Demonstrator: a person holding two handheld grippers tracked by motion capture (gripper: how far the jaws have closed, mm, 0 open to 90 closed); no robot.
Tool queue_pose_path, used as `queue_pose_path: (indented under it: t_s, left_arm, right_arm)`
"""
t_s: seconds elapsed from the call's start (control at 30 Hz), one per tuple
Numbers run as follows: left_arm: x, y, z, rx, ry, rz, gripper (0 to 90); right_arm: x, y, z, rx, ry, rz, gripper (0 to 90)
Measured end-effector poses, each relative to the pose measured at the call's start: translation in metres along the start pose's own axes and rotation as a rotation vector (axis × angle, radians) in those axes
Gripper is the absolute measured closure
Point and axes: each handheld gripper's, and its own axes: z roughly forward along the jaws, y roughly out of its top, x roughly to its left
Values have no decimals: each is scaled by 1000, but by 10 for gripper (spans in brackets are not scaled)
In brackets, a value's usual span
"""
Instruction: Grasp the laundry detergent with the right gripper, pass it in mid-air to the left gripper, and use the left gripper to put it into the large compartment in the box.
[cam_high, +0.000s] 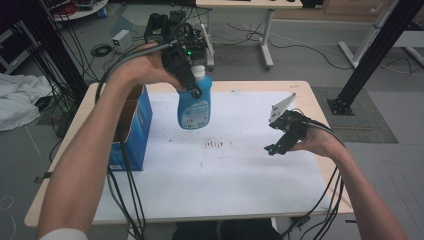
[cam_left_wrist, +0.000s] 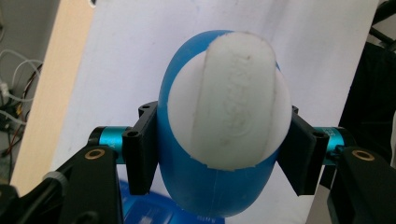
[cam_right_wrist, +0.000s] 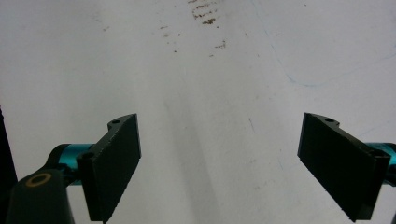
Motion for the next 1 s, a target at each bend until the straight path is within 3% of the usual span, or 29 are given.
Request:
queue_pose_path:
  t_s: [0.17, 0.2, 0.33, 0.4, 0.7, 1.0]
  left_arm:
    - [16, -16, -26, 11, 28, -67, 381]
    - [20, -21, -31, 3, 35, -83, 382]
    - [32, -39, -50, 8, 54, -137, 382]
    - [37, -49, -58, -1, 66, -175, 382]
    - [55, -99, -88, -51, 115, -328, 382]
    - [59, -135, -102, -13, 164, -389, 383]
  right_arm:
    - [-1, -4, -2, -8, -5, 6, 124]
    - [-4, -4, -1, -20, -16, -20, 124]
    - [-6, -7, 0, -16, -22, -27, 125]
    - [-6, -8, -1, 2, -16, -2, 124]
    - [-8, -13, 3, -4, -22, -5, 125]
    - [-7, -16, 6, 16, -25, -3, 125]
